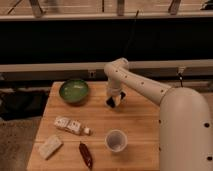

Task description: Place the eraser in the ceramic cup

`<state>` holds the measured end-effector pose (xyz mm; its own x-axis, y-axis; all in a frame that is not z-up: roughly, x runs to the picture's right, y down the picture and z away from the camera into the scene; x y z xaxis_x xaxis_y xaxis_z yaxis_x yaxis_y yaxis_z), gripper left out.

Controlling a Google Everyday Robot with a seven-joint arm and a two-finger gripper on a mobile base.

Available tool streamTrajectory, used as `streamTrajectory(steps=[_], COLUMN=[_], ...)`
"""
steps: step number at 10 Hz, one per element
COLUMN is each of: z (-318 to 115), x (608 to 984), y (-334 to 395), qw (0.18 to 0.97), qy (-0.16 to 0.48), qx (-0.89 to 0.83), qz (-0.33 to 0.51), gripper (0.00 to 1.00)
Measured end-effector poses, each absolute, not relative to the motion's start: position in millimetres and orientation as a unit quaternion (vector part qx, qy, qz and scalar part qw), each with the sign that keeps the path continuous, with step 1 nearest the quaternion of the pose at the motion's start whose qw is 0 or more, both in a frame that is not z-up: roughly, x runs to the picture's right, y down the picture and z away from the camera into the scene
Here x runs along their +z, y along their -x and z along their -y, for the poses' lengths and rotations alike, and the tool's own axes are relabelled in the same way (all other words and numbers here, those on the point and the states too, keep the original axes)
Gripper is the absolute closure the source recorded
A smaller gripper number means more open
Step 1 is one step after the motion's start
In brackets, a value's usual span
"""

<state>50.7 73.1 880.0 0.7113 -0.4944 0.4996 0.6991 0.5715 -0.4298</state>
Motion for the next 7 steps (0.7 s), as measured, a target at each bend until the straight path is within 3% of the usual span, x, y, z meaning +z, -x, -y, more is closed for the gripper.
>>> streamTrajectory(steps=[7], z=[-69], x=[840], y=[-55], qw=[0.867], qy=[0.303], qx=[-0.365], qz=[0.152], gripper=[1.0])
